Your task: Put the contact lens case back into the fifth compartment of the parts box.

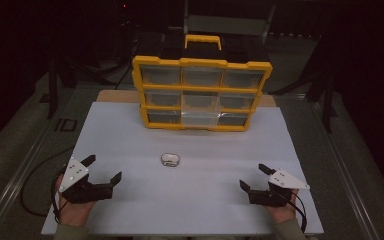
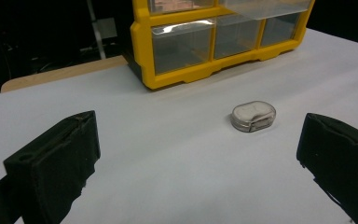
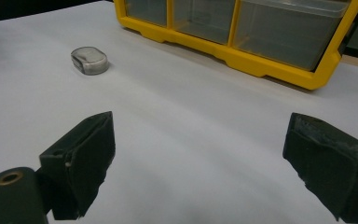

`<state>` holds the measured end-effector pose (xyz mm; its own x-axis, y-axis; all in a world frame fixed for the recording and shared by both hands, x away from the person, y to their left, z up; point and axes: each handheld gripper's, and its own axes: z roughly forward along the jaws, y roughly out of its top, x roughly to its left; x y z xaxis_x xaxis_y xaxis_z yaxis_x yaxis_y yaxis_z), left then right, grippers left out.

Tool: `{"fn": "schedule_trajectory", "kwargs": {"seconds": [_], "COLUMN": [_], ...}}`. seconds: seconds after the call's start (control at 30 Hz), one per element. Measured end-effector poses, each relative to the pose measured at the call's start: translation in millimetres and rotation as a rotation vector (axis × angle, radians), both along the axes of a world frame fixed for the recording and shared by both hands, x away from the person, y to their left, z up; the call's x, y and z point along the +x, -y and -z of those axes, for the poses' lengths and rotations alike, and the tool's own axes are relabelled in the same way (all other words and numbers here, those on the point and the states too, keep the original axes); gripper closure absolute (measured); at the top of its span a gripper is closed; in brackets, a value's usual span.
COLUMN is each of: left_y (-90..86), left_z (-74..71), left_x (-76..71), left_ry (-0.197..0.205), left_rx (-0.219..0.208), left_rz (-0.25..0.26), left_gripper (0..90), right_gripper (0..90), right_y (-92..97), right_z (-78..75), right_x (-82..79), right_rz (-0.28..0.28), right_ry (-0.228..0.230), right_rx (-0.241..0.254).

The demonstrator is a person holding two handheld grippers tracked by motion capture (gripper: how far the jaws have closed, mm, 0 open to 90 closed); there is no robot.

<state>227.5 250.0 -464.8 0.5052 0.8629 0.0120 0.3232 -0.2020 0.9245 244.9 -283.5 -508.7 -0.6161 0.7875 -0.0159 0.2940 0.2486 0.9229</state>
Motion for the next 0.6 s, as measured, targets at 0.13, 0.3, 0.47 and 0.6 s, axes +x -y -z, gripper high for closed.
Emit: {"fn": "schedule_trajectory", "kwargs": {"seconds": [0.13, 0.3, 0.47, 0.6], "left_y": [2.5, 5.6, 11.8, 14.6], "left_z": [-5.5, -10.5, -16.1, -19.2], "left_x": [2.4, 5.7, 12.6, 16.4], "left_ry": [0.003, 0.008, 0.012, 0.015], "left_rx": [0.006, 0.012, 0.022, 0.026], "left_rz": [0.019, 0.031, 0.052, 0.068], "left_gripper": [0.0, 0.0, 0.0, 0.0], "right_gripper": [9.3, 9.3, 9.3, 9.3], "right_y": [0.0, -0.3, 0.5, 0.7], "right_z": [0.7, 1.0, 0.8, 0.6], "right_x": [0.6, 0.9, 1.2, 0.9], "right_rz": [0.0, -0.004, -0.004, -0.002], "right_ry": [-0.006, -0.009, -0.007, -0.007], "right_rx": [-0.001, -0.004, 0.001, 0.002]}}
